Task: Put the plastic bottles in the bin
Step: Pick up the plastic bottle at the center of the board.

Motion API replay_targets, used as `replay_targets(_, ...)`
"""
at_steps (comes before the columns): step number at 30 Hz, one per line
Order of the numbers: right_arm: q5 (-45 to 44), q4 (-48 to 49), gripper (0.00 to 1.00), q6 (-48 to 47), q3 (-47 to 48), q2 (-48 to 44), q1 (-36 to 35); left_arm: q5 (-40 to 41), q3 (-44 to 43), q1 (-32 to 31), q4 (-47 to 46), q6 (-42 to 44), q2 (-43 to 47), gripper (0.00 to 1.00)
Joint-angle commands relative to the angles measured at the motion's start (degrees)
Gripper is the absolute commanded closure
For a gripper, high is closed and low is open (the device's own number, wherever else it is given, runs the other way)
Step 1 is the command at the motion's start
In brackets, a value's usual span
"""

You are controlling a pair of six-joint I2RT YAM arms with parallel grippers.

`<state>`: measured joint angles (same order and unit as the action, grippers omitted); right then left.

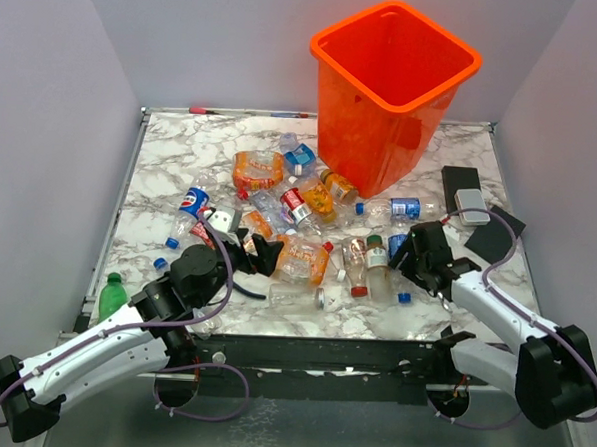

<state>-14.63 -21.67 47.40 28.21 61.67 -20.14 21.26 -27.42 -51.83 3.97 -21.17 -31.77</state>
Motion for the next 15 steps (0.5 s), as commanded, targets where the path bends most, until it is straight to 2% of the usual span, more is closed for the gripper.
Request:
replay_targets(1,5.69,4.78,0.29,-2.23,-0.61,2.15,0.28,-1.03,0.21,-0.04,-0.96,0.25,1.54,0.01)
replay_targets(5,7.88,6.44,0.39,-2.47,-1.25,3.33,0.28,-0.93,0.11,-0.03,-1.07,0.42,1.18,0.01)
replay_targets(10,9.65,6.22,0.60,-1.93,-1.44,2.03,0.32,-1.39,-0.26,-0.09,-1.06,0.56,0.06,0.01)
replay_targets(15,10.31,-1.45,0.73,-2.82,2.77,-6.00,0.28,-0.66,0.03,0.00,-1.07,0.60,1.00,0.01)
